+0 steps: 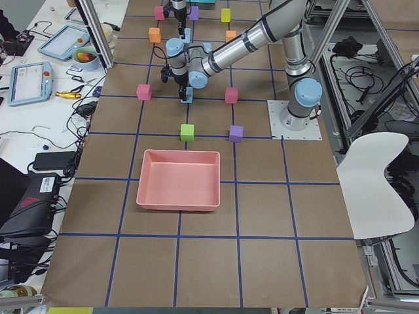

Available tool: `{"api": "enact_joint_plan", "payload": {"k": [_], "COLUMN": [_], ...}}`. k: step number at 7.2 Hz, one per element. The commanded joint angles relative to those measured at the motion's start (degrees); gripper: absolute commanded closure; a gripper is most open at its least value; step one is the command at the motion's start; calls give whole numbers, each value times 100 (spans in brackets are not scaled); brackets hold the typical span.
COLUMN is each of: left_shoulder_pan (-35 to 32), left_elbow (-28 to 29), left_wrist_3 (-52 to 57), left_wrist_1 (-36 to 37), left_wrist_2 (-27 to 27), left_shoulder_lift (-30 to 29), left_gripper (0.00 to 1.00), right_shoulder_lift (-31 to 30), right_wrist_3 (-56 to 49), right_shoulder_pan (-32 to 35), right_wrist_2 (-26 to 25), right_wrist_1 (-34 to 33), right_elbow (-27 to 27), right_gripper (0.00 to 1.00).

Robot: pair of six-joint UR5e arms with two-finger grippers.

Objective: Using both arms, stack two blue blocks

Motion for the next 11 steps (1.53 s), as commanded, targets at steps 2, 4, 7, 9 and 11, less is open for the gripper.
{"api": "enact_joint_plan", "payload": {"k": [2,4,7,9,11], "left_shoulder_pan": [9,18,-17,-61,-87], "left_elbow": [56,152,398,697,908], "left_wrist_3": [-3,-3,-20,-73,-108], "left_wrist_1": [56,30,-242,-654,-945], "left_wrist_2": [9,17,17,-26,-70], "left_shoulder_lift": [119,234,409,489,559], "left_gripper": [100,100,100,100,100], "right_shoulder_lift": [204,450,583,627,601], "right_wrist_3": [624,624,853,853,888], "right_shoulder_pan": [847,1068,1192,1175,1166], "right_wrist_2": [267,458,504,425,478], "right_wrist_1": [-385,-588,-906,-906,-854], "right_elbow": [-87,-87,-87,-78,-113], "right_gripper": [100,100,96,0,0]}}
